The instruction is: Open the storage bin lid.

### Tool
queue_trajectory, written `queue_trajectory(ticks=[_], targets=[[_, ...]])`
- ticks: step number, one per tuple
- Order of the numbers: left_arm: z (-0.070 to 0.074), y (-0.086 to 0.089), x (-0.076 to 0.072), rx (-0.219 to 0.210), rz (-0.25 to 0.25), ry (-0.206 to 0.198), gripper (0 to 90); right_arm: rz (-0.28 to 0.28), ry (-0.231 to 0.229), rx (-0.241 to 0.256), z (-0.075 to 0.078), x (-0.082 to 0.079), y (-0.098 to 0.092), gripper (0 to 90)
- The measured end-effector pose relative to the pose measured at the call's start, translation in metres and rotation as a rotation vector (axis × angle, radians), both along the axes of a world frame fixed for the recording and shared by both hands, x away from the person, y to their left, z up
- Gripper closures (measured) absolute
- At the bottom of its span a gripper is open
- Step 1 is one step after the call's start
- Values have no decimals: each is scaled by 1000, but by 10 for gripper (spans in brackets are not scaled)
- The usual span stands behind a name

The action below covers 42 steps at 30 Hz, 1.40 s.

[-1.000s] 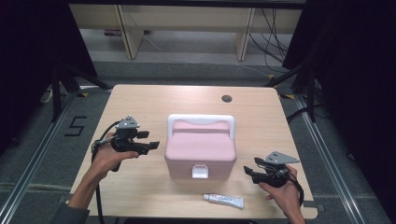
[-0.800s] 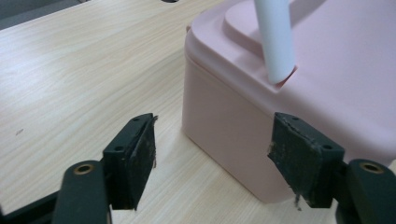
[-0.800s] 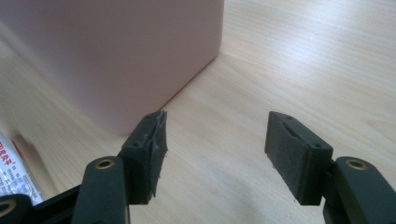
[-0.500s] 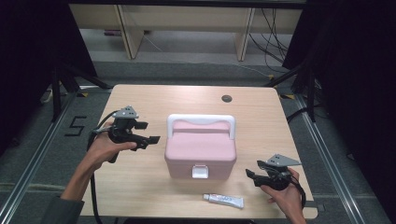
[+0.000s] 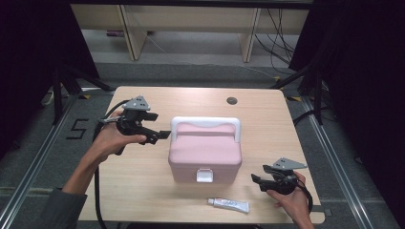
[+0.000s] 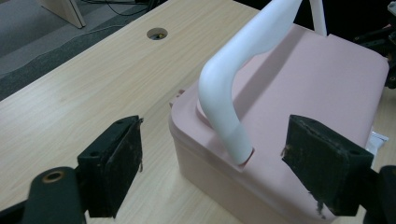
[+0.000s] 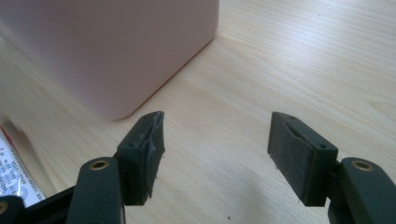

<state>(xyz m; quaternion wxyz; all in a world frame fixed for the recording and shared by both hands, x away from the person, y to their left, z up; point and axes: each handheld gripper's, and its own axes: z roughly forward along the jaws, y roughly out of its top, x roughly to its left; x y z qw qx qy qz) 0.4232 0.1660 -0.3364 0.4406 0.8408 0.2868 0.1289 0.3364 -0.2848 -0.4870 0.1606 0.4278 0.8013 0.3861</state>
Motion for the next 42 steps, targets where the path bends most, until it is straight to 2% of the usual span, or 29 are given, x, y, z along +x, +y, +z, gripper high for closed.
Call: queue_trajectory(ticks=[1,3,5,6,7,8,9,10,11,12,14,16,20,22,25,29,30,31,35,36,37,38,39,41,42], targets=[[1,0,2,20,-14,-1,191,0,1,-1,0,0,0,372],[2,-3,3,21,-15,1,193,11,-19,-20,1,1,-1,371],[3,-7,5,13,-13,1,192,14,-23,-9,0,1,0,370],[4,-7,7,33,-29,-1,192,15,-28,-15,-1,1,0,370],[4,-9,7,20,-28,5,192,15,-23,-15,-1,1,0,370],[6,-9,9,42,-36,-1,193,15,-19,-14,-1,1,0,370],[6,-11,10,44,-42,1,195,13,-19,-21,-1,1,0,370],[7,-13,11,54,-42,0,197,2,0,-2,-1,0,1,370],[7,-15,12,46,-39,3,198,0,1,-4,-1,0,0,369],[8,-16,13,70,-56,1,199,0,4,-2,-1,0,0,369],[9,-21,16,85,-74,0,204,-1,8,6,-2,0,0,368],[9,-26,17,90,-83,6,205,5,-6,-7,-2,2,-1,367],[12,-33,21,146,-118,8,217,8,-1,-18,-2,2,-1,367],[13,-38,23,168,-129,7,236,10,-3,-12,-3,2,-1,366],[15,-44,25,209,-169,13,268,16,-11,-32,-3,3,-2,366],[17,-52,28,213,-201,18,316,15,-4,-28,-4,3,-2,366],[18,-52,30,248,-219,18,320,16,-3,-29,-4,3,-2,364],[17,-55,31,233,-202,21,330,16,0,-29,-4,3,-2,363],[15,-57,39,271,-203,26,400,26,-1,-28,-5,3,-2,362],[15,-57,40,274,-200,30,411,17,19,-12,-5,2,0,362],[14,-57,42,288,-208,33,419,17,20,-12,-5,2,0,362],[14,-58,43,291,-214,33,435,18,20,-12,-5,2,0,362],[13,-60,44,294,-220,38,454,30,0,-29,-5,3,-2,362],[12,-63,45,295,-223,46,489,28,5,-28,-5,3,-1,362],[10,-66,45,287,-218,48,506,12,27,-12,-5,2,0,362]])
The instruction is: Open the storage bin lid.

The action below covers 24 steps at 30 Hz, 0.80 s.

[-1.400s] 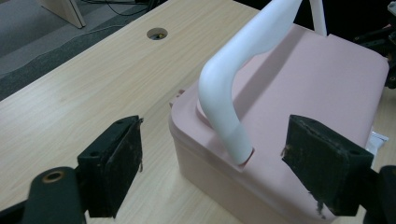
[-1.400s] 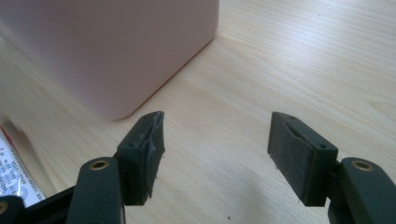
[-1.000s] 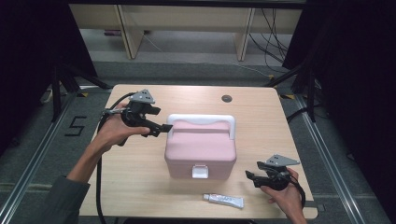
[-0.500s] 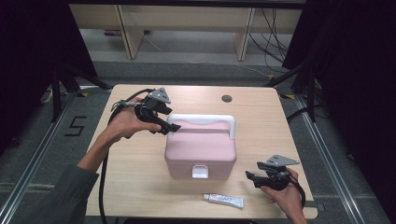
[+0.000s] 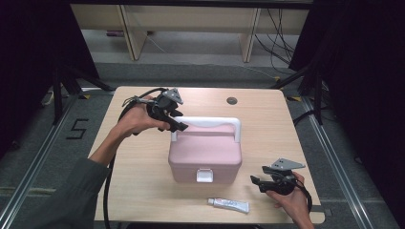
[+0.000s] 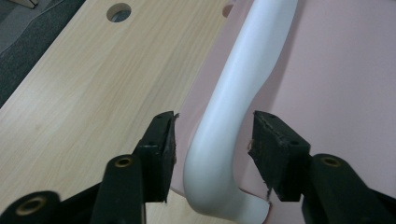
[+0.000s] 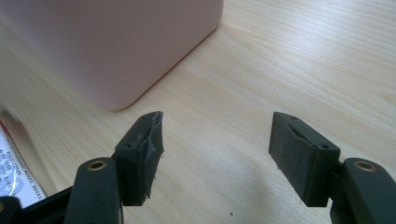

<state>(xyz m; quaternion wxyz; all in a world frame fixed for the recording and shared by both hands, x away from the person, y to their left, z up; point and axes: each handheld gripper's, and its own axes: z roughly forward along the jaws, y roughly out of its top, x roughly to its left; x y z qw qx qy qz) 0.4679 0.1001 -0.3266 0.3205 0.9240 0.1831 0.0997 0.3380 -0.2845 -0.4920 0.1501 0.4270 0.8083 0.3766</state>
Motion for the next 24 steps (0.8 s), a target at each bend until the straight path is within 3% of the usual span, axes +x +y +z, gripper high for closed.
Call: queue_trajectory(ticks=[4,6,7,9,13,24], targets=[[-1,-7,1,26,-12,1,559,11,-12,-9,0,1,-1,361],[-1,-9,1,57,-28,-9,568,17,-19,-9,0,2,-1,361],[1,-10,2,95,-47,-16,571,16,-20,-9,0,2,-1,361],[1,-11,3,113,-49,-19,593,-1,-2,6,0,0,0,361],[3,-12,6,130,-49,-14,645,11,-9,1,0,0,0,362],[9,-17,8,219,-114,-23,688,21,-18,-7,0,2,0,362]])
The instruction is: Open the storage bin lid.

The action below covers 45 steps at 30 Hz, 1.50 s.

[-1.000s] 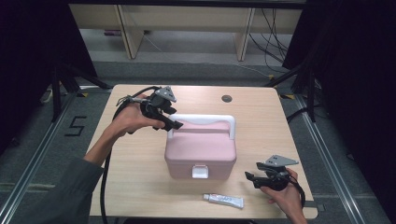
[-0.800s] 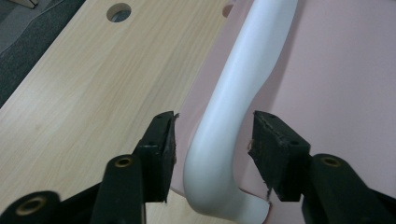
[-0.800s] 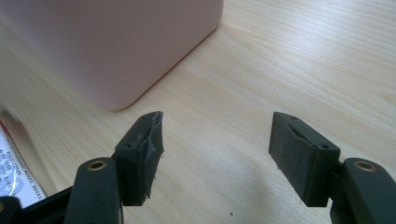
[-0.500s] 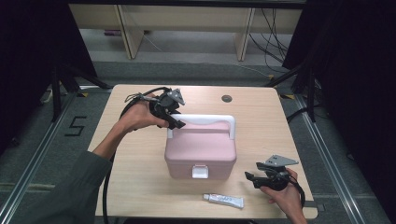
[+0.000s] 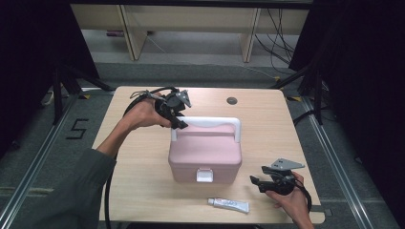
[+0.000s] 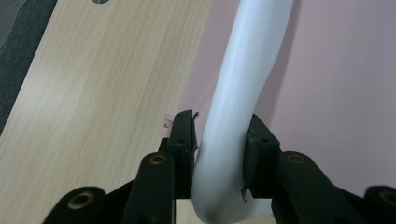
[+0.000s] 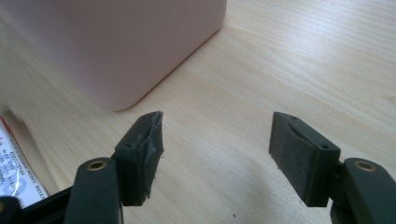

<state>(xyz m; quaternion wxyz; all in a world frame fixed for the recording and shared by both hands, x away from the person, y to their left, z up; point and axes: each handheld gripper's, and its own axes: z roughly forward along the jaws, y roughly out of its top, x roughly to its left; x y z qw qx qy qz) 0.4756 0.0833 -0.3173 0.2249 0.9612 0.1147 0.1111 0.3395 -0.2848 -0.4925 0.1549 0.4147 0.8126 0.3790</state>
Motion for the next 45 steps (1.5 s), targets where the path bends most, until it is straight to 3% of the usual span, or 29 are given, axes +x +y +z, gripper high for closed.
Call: queue_trajectory(ticks=[11,20,21,24,26,28,29,31,33,34,35,40,42,43,45], targets=[[10,-6,-6,66,-32,-18,702,-5,24,21,1,-2,2,362],[22,-6,-5,72,-30,-22,706,21,-11,6,2,0,0,391],[23,-6,-5,70,-26,-23,706,-13,11,32,3,-3,2,394],[27,-6,-3,65,-25,-25,706,3,-40,19,6,-1,-3,404],[29,-7,-2,73,-25,-27,706,-14,-31,62,8,-3,-2,423],[31,-7,-2,76,-21,-24,706,0,-77,60,11,-2,-5,450],[32,-7,-1,76,-27,-29,706,-9,-63,84,13,-4,-3,471],[34,-7,0,76,-26,-30,706,16,-124,82,18,-4,-6,513],[36,-7,1,72,-23,-31,705,19,-137,135,23,-6,-5,554],[37,-7,2,77,-24,-36,704,32,-177,131,26,-5,-6,572],[38,-7,2,75,-23,-38,704,24,-177,155,29,-7,-5,594],[41,-8,3,81,-28,-43,704,75,-260,233,45,-7,-4,727],[41,-7,4,78,-27,-44,703,102,-270,265,52,-8,0,776],[41,-7,5,77,-26,-43,702,125,-303,256,56,-7,1,797],[40,-7,5,68,-15,-35,702,157,-320,243,61,-5,6,824]])
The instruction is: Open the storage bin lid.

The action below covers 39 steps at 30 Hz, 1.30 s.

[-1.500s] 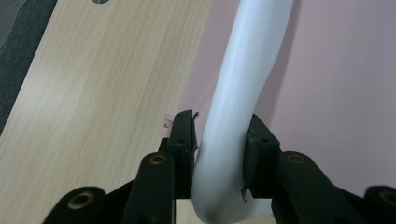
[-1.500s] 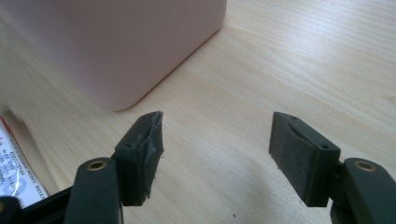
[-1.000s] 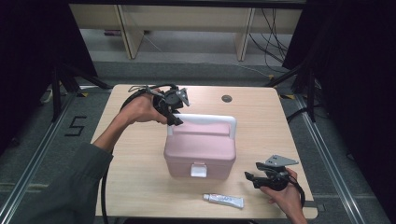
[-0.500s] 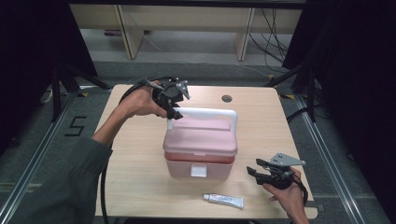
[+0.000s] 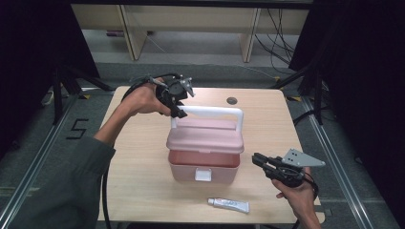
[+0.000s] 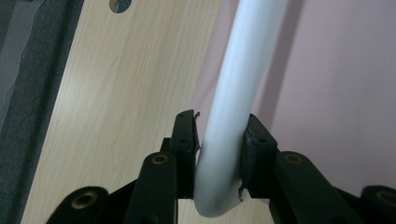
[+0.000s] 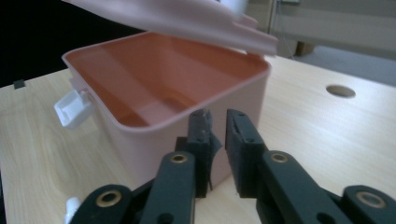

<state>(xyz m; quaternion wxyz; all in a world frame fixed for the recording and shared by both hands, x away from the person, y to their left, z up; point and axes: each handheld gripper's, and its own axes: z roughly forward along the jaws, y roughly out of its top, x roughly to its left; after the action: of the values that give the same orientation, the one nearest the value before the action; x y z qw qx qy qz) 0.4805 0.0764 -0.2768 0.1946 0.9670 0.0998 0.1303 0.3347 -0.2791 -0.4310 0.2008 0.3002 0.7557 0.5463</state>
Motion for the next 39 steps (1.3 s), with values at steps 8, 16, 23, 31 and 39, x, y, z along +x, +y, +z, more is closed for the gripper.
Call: queue_trajectory(ticks=[8,16,23,31,39], targets=[[0,1,1,-2,2,-4,699,77,-13,-6,9,12,21,886],[1,0,0,1,2,-9,697,117,-12,-3,11,29,39,900],[0,1,0,1,11,-4,696,120,-13,17,12,37,43,900],[6,3,-3,-31,47,-37,609,121,-5,9,14,37,45,900],[21,22,-13,-123,124,-70,432,126,-14,11,15,40,43,900]])
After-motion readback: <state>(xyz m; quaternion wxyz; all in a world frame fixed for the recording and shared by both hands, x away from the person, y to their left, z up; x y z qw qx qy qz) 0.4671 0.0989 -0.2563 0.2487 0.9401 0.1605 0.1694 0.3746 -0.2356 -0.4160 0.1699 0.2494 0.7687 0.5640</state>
